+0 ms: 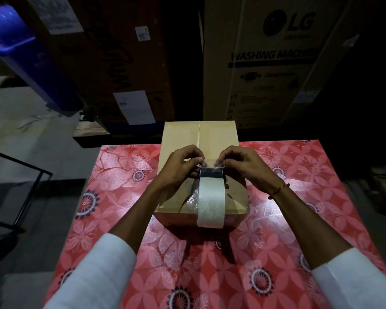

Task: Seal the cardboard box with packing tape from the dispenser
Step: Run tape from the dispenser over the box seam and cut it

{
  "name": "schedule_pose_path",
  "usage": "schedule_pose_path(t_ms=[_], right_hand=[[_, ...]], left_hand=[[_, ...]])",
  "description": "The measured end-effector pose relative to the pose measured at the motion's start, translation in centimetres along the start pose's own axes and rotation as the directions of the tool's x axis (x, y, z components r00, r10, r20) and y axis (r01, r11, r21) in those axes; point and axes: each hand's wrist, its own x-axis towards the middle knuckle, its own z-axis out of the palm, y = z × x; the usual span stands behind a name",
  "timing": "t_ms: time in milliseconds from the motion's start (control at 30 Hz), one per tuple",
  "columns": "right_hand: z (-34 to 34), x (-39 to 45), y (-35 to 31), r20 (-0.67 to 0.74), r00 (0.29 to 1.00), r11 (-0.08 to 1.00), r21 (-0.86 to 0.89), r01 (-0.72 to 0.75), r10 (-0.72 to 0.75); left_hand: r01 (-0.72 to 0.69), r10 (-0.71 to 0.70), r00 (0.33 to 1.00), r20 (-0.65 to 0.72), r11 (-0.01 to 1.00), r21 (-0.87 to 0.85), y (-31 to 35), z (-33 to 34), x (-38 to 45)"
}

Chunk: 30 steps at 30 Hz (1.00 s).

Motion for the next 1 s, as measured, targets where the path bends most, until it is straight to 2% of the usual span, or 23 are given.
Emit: schedule_pose_path(t_ms=[300,900,1000], right_hand=[[-0.1,0.4,0.0,0.002,1.000,0.995,-0.095,0.014,-0.013],[-0.4,0.9,0.3,0.021,0.992,0.933,-0.338,0.121,-0.121],[-0.8,0.9,0.6,0.014,0.993,0.940,-0.319,0.116,-0.118]], left_hand=[[-0.032,0.032,0.998,-0.062,0.999,-0.011,-1.2,0.4,0.1],[0.007,-0.013,0.998,-0.054,0.995,-0.104,-1.3,0.4,0.1],[0.015,-0.022,0.998,-0.058,0.993,-0.117,-1.3,0.4,0.1]])
